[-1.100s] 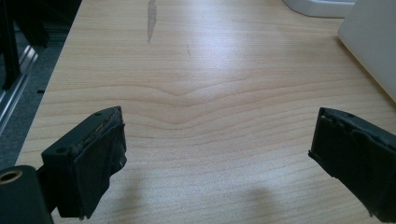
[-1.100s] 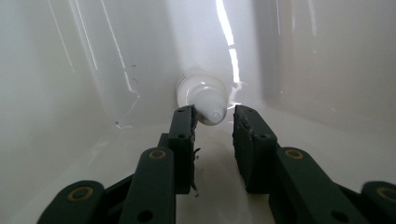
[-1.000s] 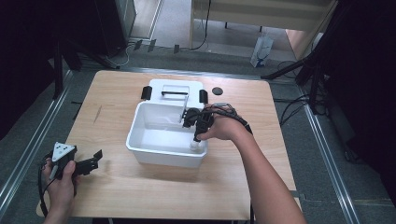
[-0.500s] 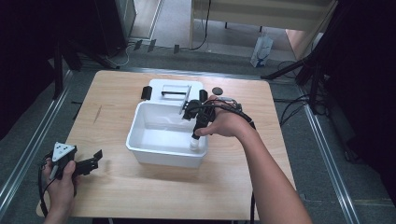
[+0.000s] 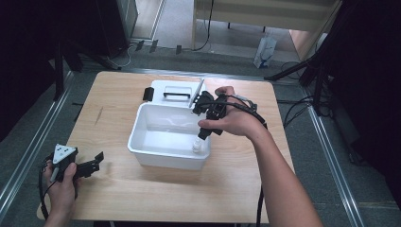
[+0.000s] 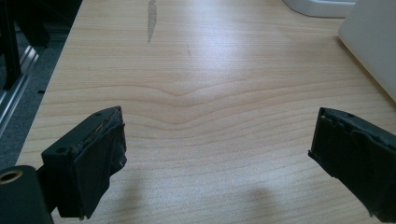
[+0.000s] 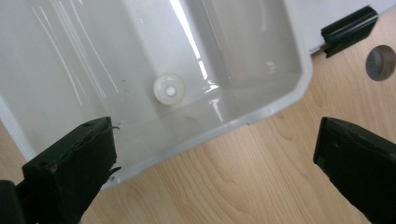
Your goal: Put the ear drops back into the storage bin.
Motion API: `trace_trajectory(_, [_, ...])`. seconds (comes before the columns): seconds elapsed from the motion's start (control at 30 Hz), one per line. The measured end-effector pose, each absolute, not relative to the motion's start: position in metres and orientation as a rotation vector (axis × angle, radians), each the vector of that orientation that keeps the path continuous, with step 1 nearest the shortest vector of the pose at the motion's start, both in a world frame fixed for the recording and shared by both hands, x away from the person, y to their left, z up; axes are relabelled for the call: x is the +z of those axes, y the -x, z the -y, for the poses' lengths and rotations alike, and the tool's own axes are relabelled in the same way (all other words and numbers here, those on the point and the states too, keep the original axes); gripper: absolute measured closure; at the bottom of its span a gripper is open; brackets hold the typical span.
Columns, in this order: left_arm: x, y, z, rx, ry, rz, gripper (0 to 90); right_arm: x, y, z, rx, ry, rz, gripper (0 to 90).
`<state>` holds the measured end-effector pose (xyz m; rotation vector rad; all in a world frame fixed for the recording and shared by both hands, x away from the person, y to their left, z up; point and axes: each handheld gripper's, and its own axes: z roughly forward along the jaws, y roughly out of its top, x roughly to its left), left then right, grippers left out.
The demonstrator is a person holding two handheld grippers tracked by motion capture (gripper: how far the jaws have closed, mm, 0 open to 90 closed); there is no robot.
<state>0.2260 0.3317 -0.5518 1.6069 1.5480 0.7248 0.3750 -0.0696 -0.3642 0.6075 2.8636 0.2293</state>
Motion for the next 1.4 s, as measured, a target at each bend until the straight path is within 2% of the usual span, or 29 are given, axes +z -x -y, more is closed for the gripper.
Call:
trace_trajectory(0.27, [-0.552,-0.226,-0.331,0.728,-1.608,-1.547,4.1,-0.360,-0.370,0.099,0.228,-0.664,-2.825,0.0])
trace_trajectory(0.77, [-0.552,-0.226,-0.331,0.731,-1.616,-1.545,4.1,-0.376,-0.363,0.141,0.234,-0.754,-2.800,0.0])
trace_trajectory(1.4, [-0.552,-0.226,-0.331,0.735,-1.617,-1.546,4.1,-0.431,-0.342,0.212,0.340,-0.967,-2.703,0.0])
